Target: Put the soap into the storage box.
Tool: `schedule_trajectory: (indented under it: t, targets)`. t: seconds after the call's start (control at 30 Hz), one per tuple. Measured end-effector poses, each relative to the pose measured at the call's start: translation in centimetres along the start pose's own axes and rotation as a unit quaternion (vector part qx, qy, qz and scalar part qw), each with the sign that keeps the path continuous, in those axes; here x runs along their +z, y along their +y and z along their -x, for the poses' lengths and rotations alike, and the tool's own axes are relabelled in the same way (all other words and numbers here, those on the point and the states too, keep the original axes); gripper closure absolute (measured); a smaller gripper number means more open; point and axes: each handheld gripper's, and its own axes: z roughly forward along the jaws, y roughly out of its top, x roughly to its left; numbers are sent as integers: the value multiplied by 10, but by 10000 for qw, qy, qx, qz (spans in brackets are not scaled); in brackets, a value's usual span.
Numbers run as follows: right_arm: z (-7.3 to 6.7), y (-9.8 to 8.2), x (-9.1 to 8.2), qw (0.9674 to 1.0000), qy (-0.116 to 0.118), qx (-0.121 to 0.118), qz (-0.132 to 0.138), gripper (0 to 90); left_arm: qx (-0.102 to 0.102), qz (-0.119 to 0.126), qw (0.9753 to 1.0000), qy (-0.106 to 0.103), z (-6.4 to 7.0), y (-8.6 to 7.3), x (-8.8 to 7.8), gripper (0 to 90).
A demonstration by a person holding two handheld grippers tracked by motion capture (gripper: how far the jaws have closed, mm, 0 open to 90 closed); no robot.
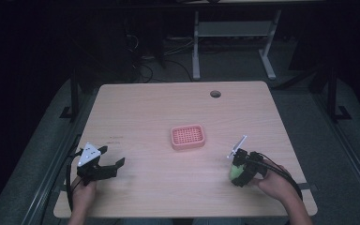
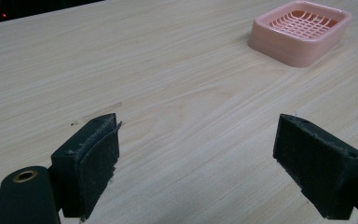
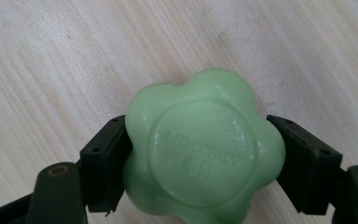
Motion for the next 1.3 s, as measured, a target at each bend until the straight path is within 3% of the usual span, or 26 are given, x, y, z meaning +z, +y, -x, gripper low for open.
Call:
schedule_trajectory:
  t: [0.33,0.53,1.0,1.3]
  targets:
    - [0,0,-6,9999,14,-68,117,261,17,-29,10000,2,0,0,0,141]
    - [1,0,-3,9999,8,-96,-40,260,-33,21,10000,2,0,0,0,141]
    - [1,12,4,9967,-8,-64,-814,258,-26,14,10000,-9,0,0,0,141]
    - [1,11,4,9971,-9,-142,-743,262,-10,9,10000,-7,0,0,0,141]
